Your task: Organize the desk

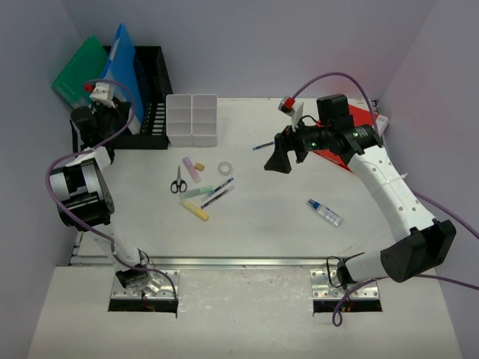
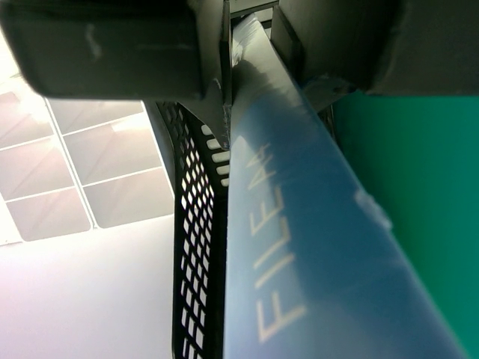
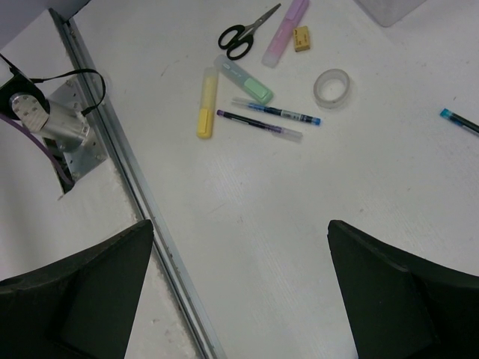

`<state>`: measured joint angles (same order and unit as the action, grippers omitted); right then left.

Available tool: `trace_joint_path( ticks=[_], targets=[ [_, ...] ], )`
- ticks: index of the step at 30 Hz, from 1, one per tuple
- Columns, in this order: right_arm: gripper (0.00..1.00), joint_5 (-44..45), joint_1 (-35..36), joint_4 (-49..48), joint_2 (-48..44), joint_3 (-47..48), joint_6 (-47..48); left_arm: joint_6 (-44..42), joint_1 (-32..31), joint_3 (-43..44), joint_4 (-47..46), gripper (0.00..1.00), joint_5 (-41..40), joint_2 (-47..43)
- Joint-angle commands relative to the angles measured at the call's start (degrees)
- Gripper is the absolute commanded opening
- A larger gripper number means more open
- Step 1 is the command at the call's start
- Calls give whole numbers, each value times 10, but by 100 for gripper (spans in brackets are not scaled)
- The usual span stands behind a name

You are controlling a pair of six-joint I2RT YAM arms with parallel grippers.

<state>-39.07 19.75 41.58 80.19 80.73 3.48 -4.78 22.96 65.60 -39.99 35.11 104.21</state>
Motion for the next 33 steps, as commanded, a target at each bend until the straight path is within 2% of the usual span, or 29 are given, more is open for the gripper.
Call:
trace_joint_path(
  ticks=[1, 3, 8, 14, 22, 25, 27, 28, 30, 33],
  targets=[
    [99, -11, 2, -22, 3, 5, 6, -17, 2, 7, -27, 0, 26, 2],
    [99, -11, 2, -19, 3, 7, 7, -26, 0, 15, 5, 0, -11, 8],
    [99, -12, 2, -15, 7, 9, 7, -48, -6, 45, 91, 0, -19, 25],
    [99, -10, 2, -18, 10, 7, 4, -49, -12, 60, 132, 0, -26, 41],
    [99, 25, -4, -18, 0, 9, -3, 21, -12, 103, 178, 53, -8, 11],
    [99, 49, -19, -21, -8, 8, -16, 40, -11, 130, 197, 65, -4, -24],
    [99, 60, -29, -25, -14, 5, -25, 62, -12, 152, 213, 69, -7, -55],
    [99, 67, -34, -26, -17, 2, -28, 67, -11, 158, 218, 71, -13, -64],
    [99, 81, -57, -27, -22, -4, -30, 94, -5, 179, 226, 85, -40, -112],
    [99, 91, -90, -28, -26, -18, -20, 114, 4, 201, 238, 92, -75, -166]
  ],
)
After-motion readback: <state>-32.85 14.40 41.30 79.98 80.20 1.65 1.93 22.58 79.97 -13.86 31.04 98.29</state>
